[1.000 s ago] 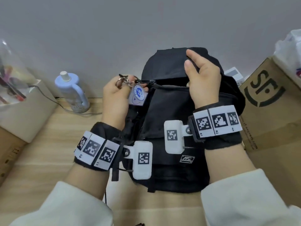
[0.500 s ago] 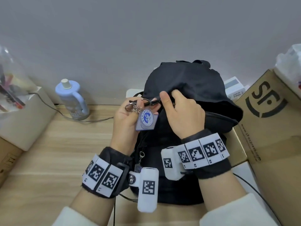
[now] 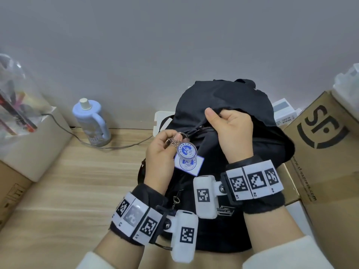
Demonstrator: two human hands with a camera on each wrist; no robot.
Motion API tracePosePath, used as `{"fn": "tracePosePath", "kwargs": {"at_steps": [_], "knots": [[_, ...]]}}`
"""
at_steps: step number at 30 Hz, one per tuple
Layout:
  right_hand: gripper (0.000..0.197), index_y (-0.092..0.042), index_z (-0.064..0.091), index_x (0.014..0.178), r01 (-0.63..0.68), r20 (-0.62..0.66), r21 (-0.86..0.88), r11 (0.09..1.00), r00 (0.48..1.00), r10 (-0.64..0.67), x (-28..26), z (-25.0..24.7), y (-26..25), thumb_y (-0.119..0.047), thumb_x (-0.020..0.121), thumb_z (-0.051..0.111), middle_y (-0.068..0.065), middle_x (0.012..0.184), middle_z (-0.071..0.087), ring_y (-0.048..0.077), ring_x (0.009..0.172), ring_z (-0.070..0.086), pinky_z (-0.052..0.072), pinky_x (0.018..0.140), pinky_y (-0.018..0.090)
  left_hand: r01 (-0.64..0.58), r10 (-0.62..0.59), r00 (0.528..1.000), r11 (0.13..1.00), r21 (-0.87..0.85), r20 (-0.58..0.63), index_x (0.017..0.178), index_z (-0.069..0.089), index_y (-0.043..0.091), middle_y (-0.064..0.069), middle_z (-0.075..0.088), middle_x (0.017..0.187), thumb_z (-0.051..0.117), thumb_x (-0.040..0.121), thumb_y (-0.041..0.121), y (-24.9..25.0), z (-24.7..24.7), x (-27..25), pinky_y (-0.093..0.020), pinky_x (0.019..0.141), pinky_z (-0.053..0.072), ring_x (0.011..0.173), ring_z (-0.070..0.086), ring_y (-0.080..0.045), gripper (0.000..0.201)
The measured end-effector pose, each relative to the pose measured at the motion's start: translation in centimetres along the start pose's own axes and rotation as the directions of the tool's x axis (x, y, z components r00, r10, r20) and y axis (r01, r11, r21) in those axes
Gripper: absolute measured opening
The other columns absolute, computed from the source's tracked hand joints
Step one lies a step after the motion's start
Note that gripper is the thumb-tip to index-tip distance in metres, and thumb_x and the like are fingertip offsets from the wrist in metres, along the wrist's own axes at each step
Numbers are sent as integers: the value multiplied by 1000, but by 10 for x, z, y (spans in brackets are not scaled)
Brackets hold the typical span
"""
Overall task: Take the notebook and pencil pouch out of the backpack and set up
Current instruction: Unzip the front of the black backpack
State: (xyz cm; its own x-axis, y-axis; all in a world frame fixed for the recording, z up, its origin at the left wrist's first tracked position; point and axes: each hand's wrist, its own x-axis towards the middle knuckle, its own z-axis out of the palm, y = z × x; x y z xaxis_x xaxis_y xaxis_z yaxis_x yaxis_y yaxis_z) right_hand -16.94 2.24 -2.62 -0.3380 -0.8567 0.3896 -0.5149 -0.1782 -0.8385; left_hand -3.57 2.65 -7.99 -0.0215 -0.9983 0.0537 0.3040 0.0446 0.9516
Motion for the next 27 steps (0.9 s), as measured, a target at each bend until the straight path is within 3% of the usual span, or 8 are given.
{"fn": "tracePosePath", "kwargs": {"at_steps": [4,5,7,10,15,20,24,27], "knots": [[55,-3,49,45,17,0,-57,998,1000,-17,3,-2,-1,-38,86,55,-1,38,45,19,44,37,37,52,38,-178,175,982,984,32,73,77,58,27,1,68,107,52,84,14,7,-1,0,-28,95,48,107,63,-13,16],[54,4,57,56,21,17,-73,997,1000,-20,2,-2,0,-40,86,53,14,47,55,31,51,46,43,58,43,-178,174,979,984,24,109,77,57,26,1,67,110,51,84,13,8,-1,1,-26,95,48,109,62,-10,16],[54,8,59,64,34,50,-106,994,998,-28,1,-2,0,-42,86,52,26,56,57,35,57,51,45,62,43,-143,139,973,990,8,184,77,53,22,9,68,96,49,87,11,11,-1,3,-17,82,48,93,64,-1,15],[50,-12,40,46,59,68,-151,987,996,-49,-2,-4,-5,-37,88,53,0,43,34,12,45,33,32,53,33,-107,101,962,994,7,254,74,49,22,16,50,61,46,88,18,14,3,5,-12,56,39,56,45,2,15],[49,-25,21,51,128,42,-276,953,992,-121,-4,3,-12,-31,92,47,-5,45,30,14,44,29,24,46,26,-92,86,986,995,40,143,73,49,21,9,50,63,48,90,14,18,7,8,-17,54,39,55,44,-3,19],[51,-23,20,49,128,-54,-306,943,987,-152,5,-6,-10,-31,92,47,-5,44,26,12,43,27,23,45,22,141,-137,982,990,19,-131,76,57,15,-6,70,74,49,92,4,4,-20,19,-33,74,54,74,65,-22,21],[53,-23,19,47,120,-91,-301,946,984,-154,14,-17,-8,-29,91,48,-5,44,23,14,44,25,23,46,24,411,-386,896,908,83,-218,78,57,6,1,67,51,42,91,-6,-28,-67,15,-17,44,52,48,64,-12,23],[53,-24,19,47,125,-81,-303,945,984,-157,12,-16,-6,-29,91,49,-5,45,23,14,44,24,23,45,20,578,-539,813,790,204,-219,86,54,2,-11,63,58,42,88,-9,-56,-89,6,-18,37,50,35,60,-8,16]]}}
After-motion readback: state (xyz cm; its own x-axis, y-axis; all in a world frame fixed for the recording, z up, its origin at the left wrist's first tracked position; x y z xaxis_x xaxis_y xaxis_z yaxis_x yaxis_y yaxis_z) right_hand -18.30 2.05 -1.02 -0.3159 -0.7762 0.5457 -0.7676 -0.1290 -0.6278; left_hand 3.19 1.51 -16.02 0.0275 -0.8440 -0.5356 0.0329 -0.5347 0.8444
